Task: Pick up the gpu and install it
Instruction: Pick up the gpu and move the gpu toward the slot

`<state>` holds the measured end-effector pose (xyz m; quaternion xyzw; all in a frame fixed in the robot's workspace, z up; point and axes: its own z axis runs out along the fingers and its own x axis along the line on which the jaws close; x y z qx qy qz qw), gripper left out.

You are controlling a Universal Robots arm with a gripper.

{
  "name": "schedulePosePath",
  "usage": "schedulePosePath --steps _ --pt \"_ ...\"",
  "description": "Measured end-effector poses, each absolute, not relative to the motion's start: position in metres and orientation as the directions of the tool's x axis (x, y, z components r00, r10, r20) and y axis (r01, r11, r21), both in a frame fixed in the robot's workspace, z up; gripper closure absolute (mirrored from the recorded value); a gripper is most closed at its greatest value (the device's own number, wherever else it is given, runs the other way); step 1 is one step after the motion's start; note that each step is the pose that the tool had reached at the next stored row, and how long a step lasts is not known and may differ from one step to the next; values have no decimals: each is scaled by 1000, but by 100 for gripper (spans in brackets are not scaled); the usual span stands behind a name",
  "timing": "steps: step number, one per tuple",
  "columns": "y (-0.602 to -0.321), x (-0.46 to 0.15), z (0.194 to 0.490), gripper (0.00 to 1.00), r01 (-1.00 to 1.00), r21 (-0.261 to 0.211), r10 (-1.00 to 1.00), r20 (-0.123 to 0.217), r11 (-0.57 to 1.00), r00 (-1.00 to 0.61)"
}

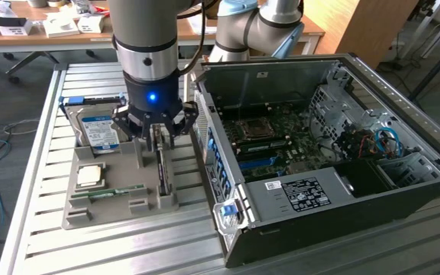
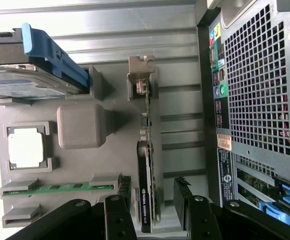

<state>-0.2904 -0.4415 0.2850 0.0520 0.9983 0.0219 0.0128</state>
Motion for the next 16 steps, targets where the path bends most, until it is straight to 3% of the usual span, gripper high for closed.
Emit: schedulePosePath --steps 16 --pt "-442 -292 275 53 103 45 104 -23 994 -994"
